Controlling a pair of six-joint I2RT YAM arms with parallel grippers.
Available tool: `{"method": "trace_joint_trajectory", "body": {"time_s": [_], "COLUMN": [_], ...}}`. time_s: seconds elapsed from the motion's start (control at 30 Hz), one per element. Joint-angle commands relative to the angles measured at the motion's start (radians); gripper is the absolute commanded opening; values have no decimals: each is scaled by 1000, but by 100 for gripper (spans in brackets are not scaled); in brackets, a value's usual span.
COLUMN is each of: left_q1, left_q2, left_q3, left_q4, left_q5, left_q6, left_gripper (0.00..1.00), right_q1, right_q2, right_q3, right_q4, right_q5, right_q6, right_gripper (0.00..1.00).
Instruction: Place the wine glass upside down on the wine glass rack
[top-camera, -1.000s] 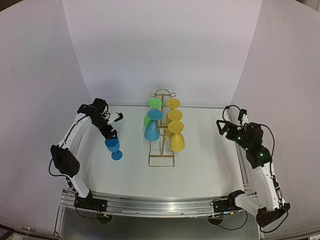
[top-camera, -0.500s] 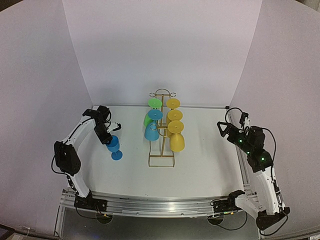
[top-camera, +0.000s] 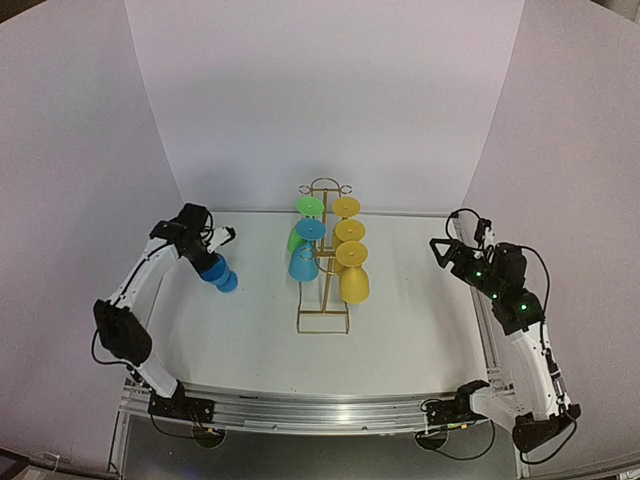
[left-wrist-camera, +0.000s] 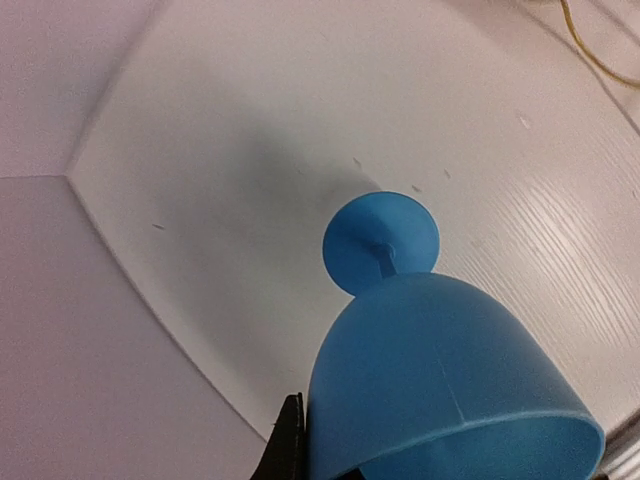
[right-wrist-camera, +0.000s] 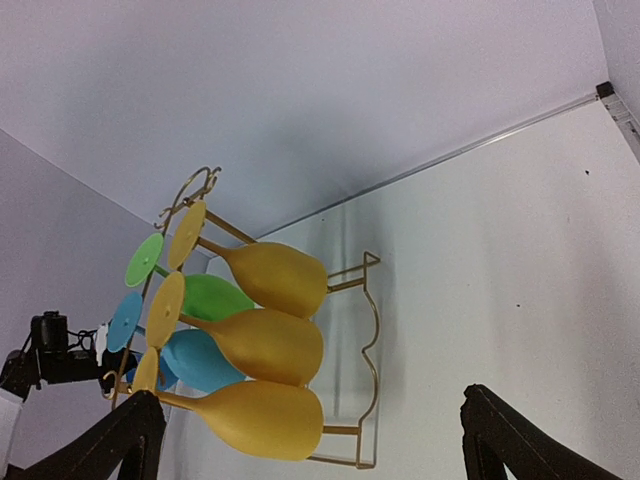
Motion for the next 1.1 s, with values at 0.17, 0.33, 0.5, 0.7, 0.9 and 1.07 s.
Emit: {"method": "trace_joint_trajectory", "body": {"time_s": [0.17, 0.33, 0.5, 0.7, 0.9, 1.07], "left_q1": [-13, -53, -181, -250, -292, -318], "left_q2": [-602, -704, -698, -600, -599, -603], "left_q3": [-345, -501, -670, -753, -791, -823], "left_q4": [1030, 1514, 1959, 2291, 2333, 2346], "left_q5": [-119, -38, 82, 282, 380, 428], "left_q6": [213, 332, 661, 915, 987, 1022], "left_gripper": [0, 0, 0, 0, 0, 0], "right_q1": [109, 341, 537, 723, 814, 846], "right_q2": [169, 300, 486, 778, 966, 1014], "right_q3": [331, 491, 657, 953, 1107, 1048], "right_q4": [34, 41, 155, 224, 350, 601], "right_q5": [-20, 94, 102, 99, 136, 189], "right_q6": [-19, -101, -135, -191, -193, -166], "right_gripper": [98, 98, 98, 98, 98, 98]}}
